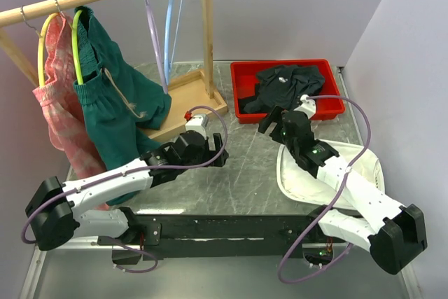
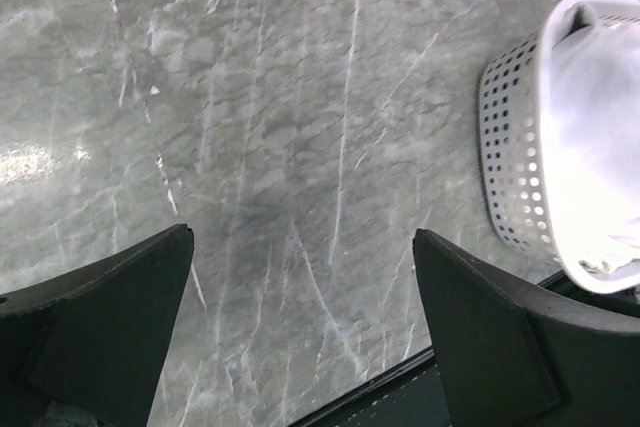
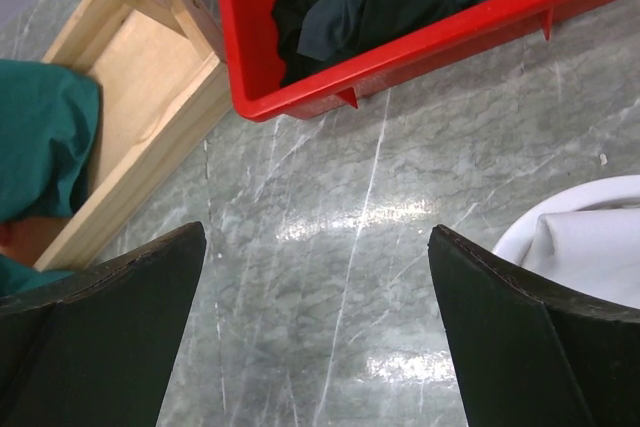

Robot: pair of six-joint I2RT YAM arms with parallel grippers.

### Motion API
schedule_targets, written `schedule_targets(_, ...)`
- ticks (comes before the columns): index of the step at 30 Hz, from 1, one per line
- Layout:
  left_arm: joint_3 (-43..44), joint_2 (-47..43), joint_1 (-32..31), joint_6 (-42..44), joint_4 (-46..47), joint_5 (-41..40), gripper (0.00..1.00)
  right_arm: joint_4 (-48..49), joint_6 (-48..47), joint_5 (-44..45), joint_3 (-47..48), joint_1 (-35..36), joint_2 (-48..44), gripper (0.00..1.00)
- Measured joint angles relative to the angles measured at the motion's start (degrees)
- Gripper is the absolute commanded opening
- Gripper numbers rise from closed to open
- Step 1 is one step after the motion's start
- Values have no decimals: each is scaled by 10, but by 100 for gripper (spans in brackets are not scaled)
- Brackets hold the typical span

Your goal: Place the shorts on the hanger

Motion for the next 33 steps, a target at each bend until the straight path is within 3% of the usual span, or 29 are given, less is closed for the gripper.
schedule_targets(8, 34, 22, 0, -6, -47, 3, 96, -4, -18, -27, 40, -26, 68, 100)
schedule_targets(15, 35, 11, 0, -10, -70, 3, 97, 4, -24, -89, 146, -134, 166, 100)
schedule_targets(20, 41, 6, 0, -23, -98, -10, 97, 10, -24, -101, 270, -207, 281, 99)
schedule_targets(27, 41, -38, 0, -31, -107, -20, 97, -12, -38, -69, 448, -228, 454, 95)
schedule_targets(30, 41, -51, 0, -31, -107, -26, 96, -24, -43, -50, 466, -229, 501, 90)
schedule_targets(31, 41, -52, 0, -31, -107, -27, 97, -28, -44, -46, 473, -229, 514, 78)
schedule_targets(33, 41, -51, 0, -31, -109, -30, 97, -43, -46, -39, 502, -232, 556, 67)
